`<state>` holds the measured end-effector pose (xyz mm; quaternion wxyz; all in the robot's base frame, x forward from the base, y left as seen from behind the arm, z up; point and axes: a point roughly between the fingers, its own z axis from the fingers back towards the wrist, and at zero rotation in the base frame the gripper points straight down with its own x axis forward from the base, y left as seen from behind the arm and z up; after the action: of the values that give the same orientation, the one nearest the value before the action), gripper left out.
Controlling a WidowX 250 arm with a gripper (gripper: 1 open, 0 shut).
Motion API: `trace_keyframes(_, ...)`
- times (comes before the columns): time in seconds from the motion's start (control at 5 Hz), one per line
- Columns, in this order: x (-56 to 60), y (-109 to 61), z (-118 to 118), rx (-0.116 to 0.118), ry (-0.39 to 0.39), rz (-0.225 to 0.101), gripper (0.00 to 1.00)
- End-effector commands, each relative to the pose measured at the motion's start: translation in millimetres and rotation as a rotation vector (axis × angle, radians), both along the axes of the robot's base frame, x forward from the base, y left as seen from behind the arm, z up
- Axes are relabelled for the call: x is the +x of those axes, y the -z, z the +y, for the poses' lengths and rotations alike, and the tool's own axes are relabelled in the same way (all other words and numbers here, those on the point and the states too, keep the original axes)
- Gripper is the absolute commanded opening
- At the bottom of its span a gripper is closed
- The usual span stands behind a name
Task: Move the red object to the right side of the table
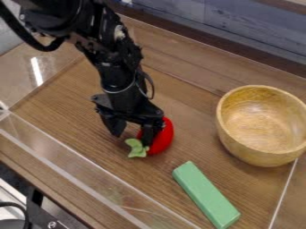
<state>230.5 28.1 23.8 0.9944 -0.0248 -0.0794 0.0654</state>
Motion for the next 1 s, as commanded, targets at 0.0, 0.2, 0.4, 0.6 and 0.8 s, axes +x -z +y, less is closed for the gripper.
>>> trace_keyframes(0.0, 7.5, 2.6, -1.9, 0.001, -0.009, -0.015, 1.0)
trace_keyframes(0.2, 10.0, 6.3, -3.0, -0.002, -0.018, -0.017, 1.0)
trace_keyframes(0.4, 11.6, 9.4, -3.5, -0.005, -0.028, -0.013, 1.0)
trace_keyframes(0.6, 12.3, 12.1, -3.1, -0.007, -0.038, -0.008, 1.0)
trace_keyframes(0.8, 12.5, 14.8, -2.0, -0.008, -0.047, -0.001, 1.0)
